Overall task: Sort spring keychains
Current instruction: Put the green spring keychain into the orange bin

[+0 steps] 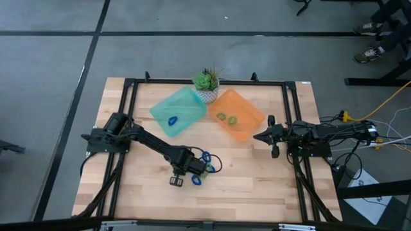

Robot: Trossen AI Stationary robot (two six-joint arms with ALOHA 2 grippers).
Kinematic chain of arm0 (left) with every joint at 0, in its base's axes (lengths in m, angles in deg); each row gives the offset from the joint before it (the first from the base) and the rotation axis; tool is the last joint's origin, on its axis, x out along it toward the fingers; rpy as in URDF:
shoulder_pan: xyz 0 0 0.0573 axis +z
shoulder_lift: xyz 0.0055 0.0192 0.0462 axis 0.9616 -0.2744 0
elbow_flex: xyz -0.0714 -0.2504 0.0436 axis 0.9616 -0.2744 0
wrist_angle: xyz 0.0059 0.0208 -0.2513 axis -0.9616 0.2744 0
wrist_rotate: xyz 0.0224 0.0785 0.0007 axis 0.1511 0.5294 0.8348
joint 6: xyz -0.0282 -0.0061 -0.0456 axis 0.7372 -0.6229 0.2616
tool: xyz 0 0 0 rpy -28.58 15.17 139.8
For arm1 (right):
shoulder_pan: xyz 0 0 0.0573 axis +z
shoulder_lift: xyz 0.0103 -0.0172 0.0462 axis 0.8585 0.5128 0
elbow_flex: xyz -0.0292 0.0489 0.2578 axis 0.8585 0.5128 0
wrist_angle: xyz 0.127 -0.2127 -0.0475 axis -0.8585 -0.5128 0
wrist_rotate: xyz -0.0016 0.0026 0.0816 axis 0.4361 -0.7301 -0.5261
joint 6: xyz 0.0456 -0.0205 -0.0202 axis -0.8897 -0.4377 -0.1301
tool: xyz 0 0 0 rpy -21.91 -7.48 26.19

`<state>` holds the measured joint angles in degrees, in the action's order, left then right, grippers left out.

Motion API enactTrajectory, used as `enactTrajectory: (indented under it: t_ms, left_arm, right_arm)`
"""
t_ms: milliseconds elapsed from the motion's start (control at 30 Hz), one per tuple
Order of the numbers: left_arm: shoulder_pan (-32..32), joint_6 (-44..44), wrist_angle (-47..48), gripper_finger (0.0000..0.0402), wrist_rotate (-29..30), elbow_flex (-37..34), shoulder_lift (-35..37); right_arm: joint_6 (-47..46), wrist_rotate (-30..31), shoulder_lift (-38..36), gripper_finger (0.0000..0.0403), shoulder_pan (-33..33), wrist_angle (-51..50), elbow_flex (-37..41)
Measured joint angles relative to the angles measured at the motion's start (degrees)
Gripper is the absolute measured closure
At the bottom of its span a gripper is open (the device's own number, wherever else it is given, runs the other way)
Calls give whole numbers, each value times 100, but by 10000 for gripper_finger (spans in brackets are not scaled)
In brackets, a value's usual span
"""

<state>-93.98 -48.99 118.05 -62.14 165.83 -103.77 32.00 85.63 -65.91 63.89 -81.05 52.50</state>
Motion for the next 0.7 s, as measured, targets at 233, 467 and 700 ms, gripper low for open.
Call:
enactTrajectory:
  t_ms: [233, 467, 700]
  left_arm:
    - [-2, -133, 217, 371, -7, 4, 134]
    - [-7, -394, 164, 375, 92, 15, 347]
    - [37, -455, 164, 372, 417, 15, 842]
  right_arm:
    - [1, 3, 10, 395, -1, 1, 0]
    - [1, 2, 13, 395, 0, 1, 0]
    - [0, 1, 13, 395, 1, 0, 0]
